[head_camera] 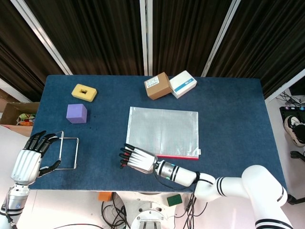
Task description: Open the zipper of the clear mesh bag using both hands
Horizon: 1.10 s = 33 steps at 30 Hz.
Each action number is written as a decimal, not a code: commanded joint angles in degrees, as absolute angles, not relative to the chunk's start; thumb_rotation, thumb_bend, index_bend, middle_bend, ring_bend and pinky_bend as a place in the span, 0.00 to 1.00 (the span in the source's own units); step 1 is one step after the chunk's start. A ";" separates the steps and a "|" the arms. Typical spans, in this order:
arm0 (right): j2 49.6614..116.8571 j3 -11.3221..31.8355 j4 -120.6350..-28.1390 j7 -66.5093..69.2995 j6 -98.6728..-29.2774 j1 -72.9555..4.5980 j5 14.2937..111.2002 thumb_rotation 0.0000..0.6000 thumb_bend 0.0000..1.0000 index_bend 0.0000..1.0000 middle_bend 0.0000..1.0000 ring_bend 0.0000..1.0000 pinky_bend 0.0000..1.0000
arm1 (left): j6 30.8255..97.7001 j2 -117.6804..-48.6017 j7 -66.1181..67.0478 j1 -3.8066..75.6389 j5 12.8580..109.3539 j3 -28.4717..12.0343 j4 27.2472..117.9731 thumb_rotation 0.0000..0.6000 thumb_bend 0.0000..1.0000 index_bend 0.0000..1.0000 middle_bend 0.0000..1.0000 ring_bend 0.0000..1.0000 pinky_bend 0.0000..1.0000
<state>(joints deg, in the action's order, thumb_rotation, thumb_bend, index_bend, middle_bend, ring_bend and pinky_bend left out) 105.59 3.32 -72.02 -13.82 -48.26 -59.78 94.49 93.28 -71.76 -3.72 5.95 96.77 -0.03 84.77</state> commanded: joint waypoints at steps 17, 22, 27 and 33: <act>114.59 5.49 -61.82 -14.60 -44.99 -63.45 92.40 1.00 0.32 0.44 0.23 0.09 0.15 | 93.53 -71.74 -4.41 5.54 96.44 0.08 84.30 1.00 0.16 0.25 0.20 0.12 0.16; 115.76 5.70 -60.03 -14.15 -44.98 -63.66 92.03 1.00 0.32 0.46 0.24 0.09 0.15 | 93.74 -71.81 -4.50 5.50 96.61 0.06 84.19 1.00 0.16 0.25 0.20 0.12 0.16; 116.38 5.60 -58.98 -13.53 -45.39 -63.83 92.23 1.00 0.33 0.50 0.26 0.09 0.15 | 93.79 -71.79 -4.68 5.39 96.52 0.09 84.02 1.00 0.16 0.25 0.20 0.12 0.16; 116.90 5.55 -58.26 -13.15 -45.77 -64.05 92.43 1.00 0.33 0.52 0.27 0.09 0.15 | 93.93 -71.88 -4.87 5.27 96.46 0.06 83.77 1.00 0.16 0.25 0.20 0.12 0.16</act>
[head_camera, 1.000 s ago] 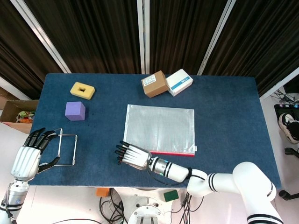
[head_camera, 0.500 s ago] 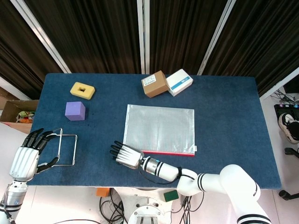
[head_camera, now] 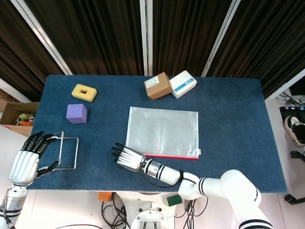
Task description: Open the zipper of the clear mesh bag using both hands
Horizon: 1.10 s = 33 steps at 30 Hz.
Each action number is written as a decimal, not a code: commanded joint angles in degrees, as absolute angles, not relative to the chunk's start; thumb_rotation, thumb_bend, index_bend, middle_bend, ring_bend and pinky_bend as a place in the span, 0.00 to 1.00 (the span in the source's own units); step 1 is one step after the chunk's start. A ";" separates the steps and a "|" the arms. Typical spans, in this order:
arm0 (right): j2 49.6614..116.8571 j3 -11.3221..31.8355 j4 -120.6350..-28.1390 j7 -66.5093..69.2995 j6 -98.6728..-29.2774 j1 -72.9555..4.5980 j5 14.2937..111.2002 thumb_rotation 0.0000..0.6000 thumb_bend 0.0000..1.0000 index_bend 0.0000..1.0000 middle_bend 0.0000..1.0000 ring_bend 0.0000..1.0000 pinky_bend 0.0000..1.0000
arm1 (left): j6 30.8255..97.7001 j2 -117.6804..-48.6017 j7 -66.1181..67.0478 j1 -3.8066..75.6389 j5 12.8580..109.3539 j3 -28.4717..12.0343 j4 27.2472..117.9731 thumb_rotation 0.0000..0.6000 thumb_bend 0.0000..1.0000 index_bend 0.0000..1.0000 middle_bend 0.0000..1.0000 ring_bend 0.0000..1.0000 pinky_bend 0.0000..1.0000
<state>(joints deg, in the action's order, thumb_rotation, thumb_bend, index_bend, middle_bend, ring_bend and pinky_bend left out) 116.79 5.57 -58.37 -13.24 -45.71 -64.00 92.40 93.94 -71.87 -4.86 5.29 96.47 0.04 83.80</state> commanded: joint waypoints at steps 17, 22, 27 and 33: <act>118.91 4.26 -55.02 -12.41 -47.38 -64.38 94.15 1.00 0.43 0.55 0.28 0.09 0.15 | 94.10 -72.00 -5.07 4.91 96.39 0.22 83.23 1.00 0.16 0.25 0.20 0.12 0.16; 119.32 3.60 -54.16 -11.73 -48.82 -64.13 95.15 1.00 0.48 0.55 0.28 0.09 0.15 | 94.33 -72.09 -5.26 4.82 96.54 0.24 83.02 1.00 0.16 0.25 0.20 0.12 0.16; 119.26 3.45 -53.68 -10.72 -50.27 -64.04 95.93 1.00 0.54 0.57 0.29 0.10 0.16 | 94.48 -72.17 -5.30 4.71 96.63 0.30 82.87 1.00 0.16 0.25 0.20 0.12 0.16; 117.92 3.64 -54.75 -10.47 -53.29 -63.36 96.86 1.00 0.59 0.60 0.31 0.10 0.15 | 93.73 -72.26 -5.48 5.06 96.63 0.36 82.97 1.00 0.16 0.25 0.20 0.12 0.16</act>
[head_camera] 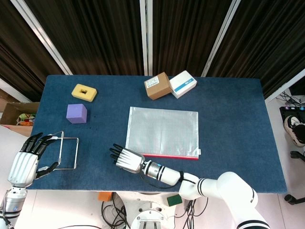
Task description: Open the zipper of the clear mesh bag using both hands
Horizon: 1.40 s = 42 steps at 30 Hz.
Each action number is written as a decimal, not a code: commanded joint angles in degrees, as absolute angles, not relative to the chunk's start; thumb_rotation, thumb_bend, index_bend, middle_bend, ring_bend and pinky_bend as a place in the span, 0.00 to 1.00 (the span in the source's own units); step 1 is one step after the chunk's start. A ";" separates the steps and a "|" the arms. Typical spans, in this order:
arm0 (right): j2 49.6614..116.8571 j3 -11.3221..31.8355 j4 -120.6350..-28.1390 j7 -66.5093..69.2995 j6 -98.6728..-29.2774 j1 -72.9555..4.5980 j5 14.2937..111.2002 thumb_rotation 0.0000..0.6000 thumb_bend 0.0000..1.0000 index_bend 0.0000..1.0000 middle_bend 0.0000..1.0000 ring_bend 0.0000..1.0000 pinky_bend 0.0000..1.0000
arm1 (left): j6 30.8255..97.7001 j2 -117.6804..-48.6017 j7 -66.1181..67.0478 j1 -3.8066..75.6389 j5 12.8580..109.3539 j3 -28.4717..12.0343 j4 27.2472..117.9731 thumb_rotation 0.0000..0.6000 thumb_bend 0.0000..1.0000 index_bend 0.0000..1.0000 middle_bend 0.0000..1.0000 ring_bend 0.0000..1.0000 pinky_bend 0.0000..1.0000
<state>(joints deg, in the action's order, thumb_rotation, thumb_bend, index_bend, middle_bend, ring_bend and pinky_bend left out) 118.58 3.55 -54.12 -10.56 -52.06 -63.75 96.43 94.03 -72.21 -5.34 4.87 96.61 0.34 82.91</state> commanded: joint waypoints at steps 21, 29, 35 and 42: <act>108.65 5.19 -66.47 -8.46 -64.76 -55.45 95.39 1.00 0.32 0.65 0.31 0.10 0.15 | 80.30 -73.80 -21.88 14.34 93.26 -1.73 83.57 1.00 0.16 0.26 0.19 0.12 0.16; 106.83 6.28 -68.30 -6.10 -67.26 -54.71 96.24 1.00 0.28 0.68 0.32 0.10 0.15 | 77.82 -73.91 -21.01 16.39 92.70 -1.97 84.88 1.00 0.16 0.26 0.19 0.12 0.16; 104.20 6.63 -70.67 -7.02 -68.97 -54.37 97.75 1.00 0.28 0.68 0.32 0.10 0.15 | 74.10 -74.88 -23.85 19.11 92.12 -2.21 84.59 1.00 0.16 0.25 0.17 0.11 0.16; 101.40 6.58 -73.58 -9.85 -69.75 -54.32 99.73 1.00 0.28 0.68 0.30 0.10 0.15 | 69.49 -77.02 -28.00 24.16 92.59 -3.53 82.95 1.00 0.16 0.24 0.13 0.09 0.16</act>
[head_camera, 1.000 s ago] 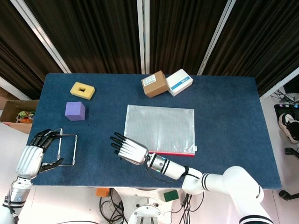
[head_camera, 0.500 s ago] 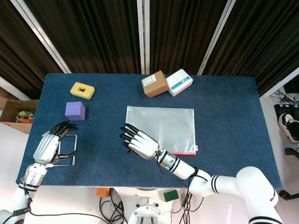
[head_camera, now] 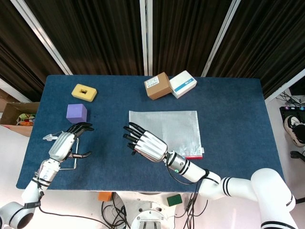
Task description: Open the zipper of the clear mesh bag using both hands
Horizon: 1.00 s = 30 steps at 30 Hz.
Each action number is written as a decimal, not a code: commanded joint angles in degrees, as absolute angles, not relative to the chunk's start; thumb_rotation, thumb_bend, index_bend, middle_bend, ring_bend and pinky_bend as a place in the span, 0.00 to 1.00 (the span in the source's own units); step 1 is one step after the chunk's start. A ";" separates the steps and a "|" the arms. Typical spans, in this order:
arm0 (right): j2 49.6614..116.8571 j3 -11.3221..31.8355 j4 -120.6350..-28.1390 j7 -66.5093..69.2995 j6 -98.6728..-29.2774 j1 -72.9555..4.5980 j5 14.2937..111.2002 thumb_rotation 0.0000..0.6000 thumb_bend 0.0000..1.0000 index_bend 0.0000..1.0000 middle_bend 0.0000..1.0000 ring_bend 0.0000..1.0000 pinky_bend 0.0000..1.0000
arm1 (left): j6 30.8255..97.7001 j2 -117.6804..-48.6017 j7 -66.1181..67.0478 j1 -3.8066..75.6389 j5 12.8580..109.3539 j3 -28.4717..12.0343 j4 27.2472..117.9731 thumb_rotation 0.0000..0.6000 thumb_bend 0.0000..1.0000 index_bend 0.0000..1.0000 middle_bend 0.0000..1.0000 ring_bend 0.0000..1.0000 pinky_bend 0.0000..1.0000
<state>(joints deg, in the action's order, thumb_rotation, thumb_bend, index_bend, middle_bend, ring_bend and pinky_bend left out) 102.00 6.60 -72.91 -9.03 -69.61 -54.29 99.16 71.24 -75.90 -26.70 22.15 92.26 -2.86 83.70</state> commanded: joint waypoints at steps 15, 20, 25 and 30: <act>100.98 7.24 -73.32 -11.24 -70.73 -54.33 101.00 1.00 0.28 0.68 0.26 0.05 0.10 | 63.62 -86.46 -33.24 34.27 95.76 -3.85 77.35 1.00 0.16 0.29 0.12 0.08 0.15; 101.37 7.68 -72.64 -10.69 -70.60 -54.47 100.66 1.00 0.28 0.68 0.26 0.05 0.10 | 64.65 -89.94 -37.10 36.30 96.51 -4.04 75.33 1.00 0.16 0.34 0.12 0.08 0.15; 101.63 8.03 -72.20 -10.31 -70.42 -54.61 100.31 1.00 0.28 0.68 0.26 0.04 0.10 | 64.10 -92.94 -36.97 38.38 96.55 -4.22 73.06 1.00 0.16 0.37 0.13 0.08 0.15; 101.82 7.97 -71.71 -9.80 -70.44 -54.60 100.26 1.00 0.28 0.68 0.26 0.04 0.09 | 64.35 -96.44 -34.75 39.79 95.96 -4.62 69.80 1.00 0.23 0.42 0.15 0.08 0.15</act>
<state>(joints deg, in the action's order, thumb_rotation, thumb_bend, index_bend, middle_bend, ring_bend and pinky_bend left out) 101.80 7.98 -71.74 -9.83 -70.42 -54.60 100.25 64.27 -95.66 -35.45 39.32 96.20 -4.46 70.57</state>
